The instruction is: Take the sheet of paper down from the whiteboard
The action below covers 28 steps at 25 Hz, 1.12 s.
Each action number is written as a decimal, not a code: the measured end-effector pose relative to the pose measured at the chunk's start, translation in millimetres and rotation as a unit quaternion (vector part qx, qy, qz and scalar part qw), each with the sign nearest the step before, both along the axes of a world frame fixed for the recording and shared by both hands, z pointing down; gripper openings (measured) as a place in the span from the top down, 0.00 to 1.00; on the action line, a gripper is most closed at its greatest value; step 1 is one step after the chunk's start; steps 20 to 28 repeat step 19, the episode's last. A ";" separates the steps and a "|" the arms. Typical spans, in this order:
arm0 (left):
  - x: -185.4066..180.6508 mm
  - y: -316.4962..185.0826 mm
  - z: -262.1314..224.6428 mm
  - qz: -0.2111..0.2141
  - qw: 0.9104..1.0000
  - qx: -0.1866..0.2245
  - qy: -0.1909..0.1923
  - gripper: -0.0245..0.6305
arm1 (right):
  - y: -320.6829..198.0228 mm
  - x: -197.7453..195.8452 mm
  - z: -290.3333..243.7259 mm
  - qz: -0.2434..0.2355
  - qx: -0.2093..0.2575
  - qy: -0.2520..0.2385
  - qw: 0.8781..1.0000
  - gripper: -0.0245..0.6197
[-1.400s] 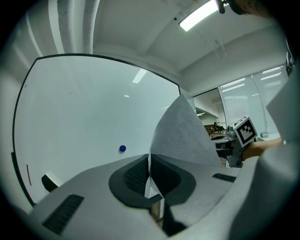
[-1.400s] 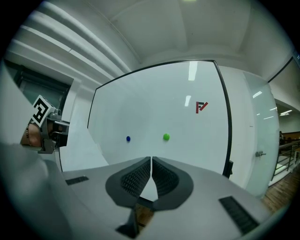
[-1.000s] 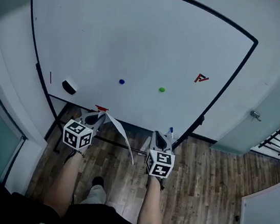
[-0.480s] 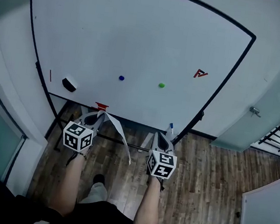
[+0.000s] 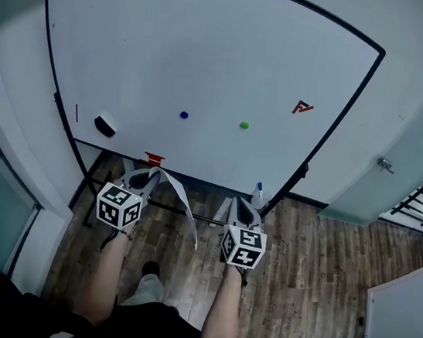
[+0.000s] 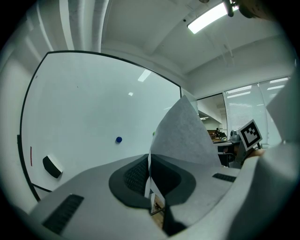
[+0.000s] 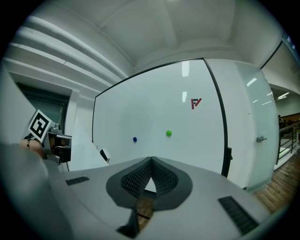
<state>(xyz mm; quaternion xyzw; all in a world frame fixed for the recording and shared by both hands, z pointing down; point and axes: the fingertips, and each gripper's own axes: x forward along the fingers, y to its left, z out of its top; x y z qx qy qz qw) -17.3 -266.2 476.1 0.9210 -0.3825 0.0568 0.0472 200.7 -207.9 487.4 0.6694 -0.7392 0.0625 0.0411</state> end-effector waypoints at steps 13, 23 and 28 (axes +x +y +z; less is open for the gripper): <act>5.1 9.2 9.7 0.021 1.000 -0.016 -0.012 0.93 | 8.3 -8.5 7.3 0.005 -0.003 -0.018 1.000 0.92; 7.6 8.0 9.6 0.030 0.999 -0.017 -0.020 0.93 | 7.4 -7.8 9.9 0.010 0.000 -0.028 1.000 0.92; 7.6 8.0 9.6 0.030 0.999 -0.017 -0.020 0.93 | 7.4 -7.8 9.9 0.010 0.000 -0.028 1.000 0.92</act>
